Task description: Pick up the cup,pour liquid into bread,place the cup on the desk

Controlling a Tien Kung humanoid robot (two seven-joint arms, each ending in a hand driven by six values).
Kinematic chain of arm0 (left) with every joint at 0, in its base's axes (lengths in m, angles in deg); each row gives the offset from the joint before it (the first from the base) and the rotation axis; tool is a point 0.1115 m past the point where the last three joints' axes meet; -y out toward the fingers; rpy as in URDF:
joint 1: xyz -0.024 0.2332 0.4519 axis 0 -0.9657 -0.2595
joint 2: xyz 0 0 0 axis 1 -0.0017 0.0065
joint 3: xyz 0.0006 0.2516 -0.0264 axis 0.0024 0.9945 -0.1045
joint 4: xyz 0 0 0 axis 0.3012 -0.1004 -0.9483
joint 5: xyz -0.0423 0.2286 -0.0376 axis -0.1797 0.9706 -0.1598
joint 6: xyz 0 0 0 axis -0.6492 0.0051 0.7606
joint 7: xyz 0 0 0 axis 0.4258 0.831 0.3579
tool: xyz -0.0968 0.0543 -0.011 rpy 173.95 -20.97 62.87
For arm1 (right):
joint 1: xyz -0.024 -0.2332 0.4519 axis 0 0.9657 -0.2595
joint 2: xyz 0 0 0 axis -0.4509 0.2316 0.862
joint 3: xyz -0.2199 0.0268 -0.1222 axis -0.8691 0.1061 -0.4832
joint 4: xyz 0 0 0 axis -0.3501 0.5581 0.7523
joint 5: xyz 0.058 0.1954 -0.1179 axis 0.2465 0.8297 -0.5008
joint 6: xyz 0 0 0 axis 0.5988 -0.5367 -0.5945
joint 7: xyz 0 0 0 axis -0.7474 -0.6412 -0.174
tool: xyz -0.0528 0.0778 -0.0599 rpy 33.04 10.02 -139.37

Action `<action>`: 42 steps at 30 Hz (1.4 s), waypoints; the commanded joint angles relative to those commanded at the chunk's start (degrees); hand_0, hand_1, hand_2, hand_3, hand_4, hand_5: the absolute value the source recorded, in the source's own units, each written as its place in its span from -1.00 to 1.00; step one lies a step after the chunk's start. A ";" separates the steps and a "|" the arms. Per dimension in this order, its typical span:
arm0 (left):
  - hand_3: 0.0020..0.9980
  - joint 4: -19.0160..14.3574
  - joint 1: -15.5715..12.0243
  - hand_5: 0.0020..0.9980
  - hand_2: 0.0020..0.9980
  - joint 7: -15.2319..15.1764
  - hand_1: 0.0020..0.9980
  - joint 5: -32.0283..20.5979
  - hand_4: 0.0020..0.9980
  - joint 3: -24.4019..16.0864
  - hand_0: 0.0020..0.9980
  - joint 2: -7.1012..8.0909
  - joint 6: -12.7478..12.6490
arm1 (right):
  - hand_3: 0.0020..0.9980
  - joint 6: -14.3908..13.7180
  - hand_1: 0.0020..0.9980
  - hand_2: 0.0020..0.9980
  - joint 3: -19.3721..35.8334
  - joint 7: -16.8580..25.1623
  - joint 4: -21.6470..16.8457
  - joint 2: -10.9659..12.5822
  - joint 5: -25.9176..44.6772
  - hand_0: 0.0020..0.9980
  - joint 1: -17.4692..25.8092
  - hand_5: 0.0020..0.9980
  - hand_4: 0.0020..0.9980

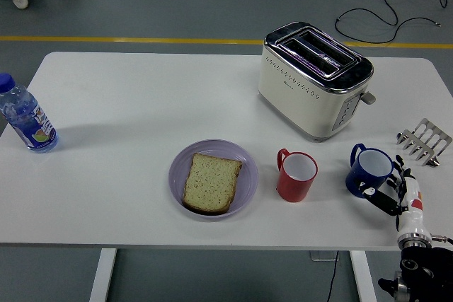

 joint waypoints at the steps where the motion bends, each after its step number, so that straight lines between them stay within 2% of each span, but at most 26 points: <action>1: 0.23 0.00 0.01 0.88 0.46 -0.01 0.41 -0.03 -0.28 0.08 0.32 0.00 0.01 | 1.00 -0.19 0.73 0.96 -0.10 0.11 -0.05 -0.01 0.15 0.94 -0.04 -0.74 1.00; 21: 0.23 0.00 -0.07 0.88 0.46 -0.04 0.41 -0.48 -0.28 0.26 0.32 -0.22 -0.01 | 1.00 -3.19 0.72 0.95 -1.59 1.85 0.62 -0.53 3.95 0.94 -1.72 -0.73 1.00; 42: 0.24 0.00 -0.69 0.89 0.46 0.15 0.41 0.08 -0.28 0.72 0.32 -0.14 0.12 | 1.00 -3.19 0.70 0.92 -2.72 2.18 2.21 -0.92 5.05 0.93 -3.18 -0.73 1.00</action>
